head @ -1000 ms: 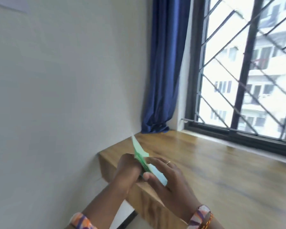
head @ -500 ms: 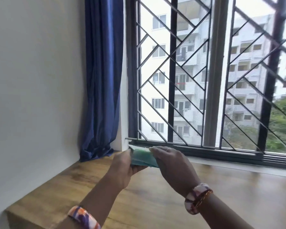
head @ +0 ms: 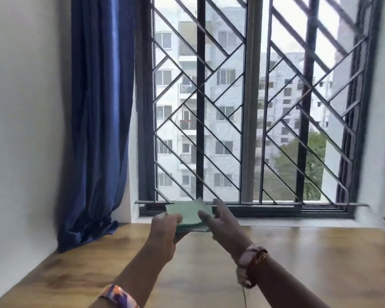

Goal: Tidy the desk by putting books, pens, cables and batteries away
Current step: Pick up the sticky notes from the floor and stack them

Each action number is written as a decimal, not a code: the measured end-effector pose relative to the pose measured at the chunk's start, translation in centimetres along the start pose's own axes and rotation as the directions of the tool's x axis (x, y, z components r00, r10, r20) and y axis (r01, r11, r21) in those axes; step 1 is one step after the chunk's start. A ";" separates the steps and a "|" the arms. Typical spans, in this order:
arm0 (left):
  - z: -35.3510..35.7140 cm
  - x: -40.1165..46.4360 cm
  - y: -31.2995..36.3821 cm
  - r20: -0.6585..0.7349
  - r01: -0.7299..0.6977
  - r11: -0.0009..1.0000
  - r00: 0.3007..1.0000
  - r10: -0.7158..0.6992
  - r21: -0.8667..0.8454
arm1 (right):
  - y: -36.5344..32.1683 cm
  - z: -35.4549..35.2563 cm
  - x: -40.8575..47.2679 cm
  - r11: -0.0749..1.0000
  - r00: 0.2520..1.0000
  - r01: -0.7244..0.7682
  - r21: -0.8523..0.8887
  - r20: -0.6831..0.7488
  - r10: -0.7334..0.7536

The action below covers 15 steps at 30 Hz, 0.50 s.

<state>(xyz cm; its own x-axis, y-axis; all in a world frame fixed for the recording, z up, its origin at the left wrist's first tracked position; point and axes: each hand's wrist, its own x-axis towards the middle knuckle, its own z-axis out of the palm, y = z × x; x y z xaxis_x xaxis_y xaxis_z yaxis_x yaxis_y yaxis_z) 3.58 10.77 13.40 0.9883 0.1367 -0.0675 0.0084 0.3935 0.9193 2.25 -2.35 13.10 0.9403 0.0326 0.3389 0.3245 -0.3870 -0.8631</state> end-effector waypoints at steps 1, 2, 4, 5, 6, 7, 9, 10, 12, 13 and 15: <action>-0.3 0.3 -0.2 0.017 0.004 0.999 1.000 -0.005 0.033 | 0.0 0.5 0.1 0.979 0.989 -0.146 0.144 0.044 0.142; -0.4 0.5 -0.4 0.045 0.009 0.998 0.999 -0.012 0.064 | 0.1 0.9 0.1 0.926 0.964 -0.263 0.271 0.099 0.245; -1.0 0.9 -1.0 0.086 0.027 0.988 0.995 -0.040 0.155 | 0.9 1.8 0.2 0.856 0.935 -0.354 0.376 0.112 0.337; -1.3 1.0 -1.4 0.093 0.030 0.975 0.994 -0.051 0.222 | 1.3 2.1 0.1 0.837 0.926 -0.371 0.402 0.099 0.363; -1.8 1.1 -1.8 0.096 0.030 0.954 0.994 -0.061 0.297 | 1.9 2.6 0.1 0.822 0.916 -0.388 0.417 0.081 0.392; -2.4 1.4 -2.4 0.094 0.024 0.926 0.994 -0.064 0.376 | 2.6 2.9 0.0 0.809 0.905 -0.405 0.426 0.061 0.421; -4.1 2.1 -3.7 0.089 0.015 0.862 0.994 -0.069 0.506 | 4.0 3.8 -0.4 0.771 0.866 -0.468 0.432 0.051 0.497; -5.0 2.3 -4.2 0.097 0.001 0.830 0.993 -0.067 0.557 | 4.7 4.0 -0.7 0.758 0.849 -0.495 0.425 0.053 0.525; -7.1 2.8 -5.4 0.129 -0.028 0.753 0.989 -0.075 0.658 | 6.5 4.9 -1.2 0.745 0.819 -0.545 0.384 0.053 0.572; -8.2 3.1 -6.2 0.148 -0.049 0.709 0.986 -0.079 0.704 | 7.6 5.5 -1.5 0.753 0.803 -0.571 0.328 0.030 0.595; -10.1 3.1 -7.4 0.178 -0.098 0.581 0.981 -0.083 0.808 | 9.6 6.2 -2.3 0.789 0.783 -0.611 0.063 -0.093 0.614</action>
<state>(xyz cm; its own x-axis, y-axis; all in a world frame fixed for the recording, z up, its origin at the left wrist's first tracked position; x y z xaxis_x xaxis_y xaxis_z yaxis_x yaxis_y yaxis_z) 5.07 17.45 2.52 0.9955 -0.0605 -0.0732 0.0312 -0.5192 0.8541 3.80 -0.43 1.70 0.9265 -0.2980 -0.2300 -0.3123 -0.2674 -0.9116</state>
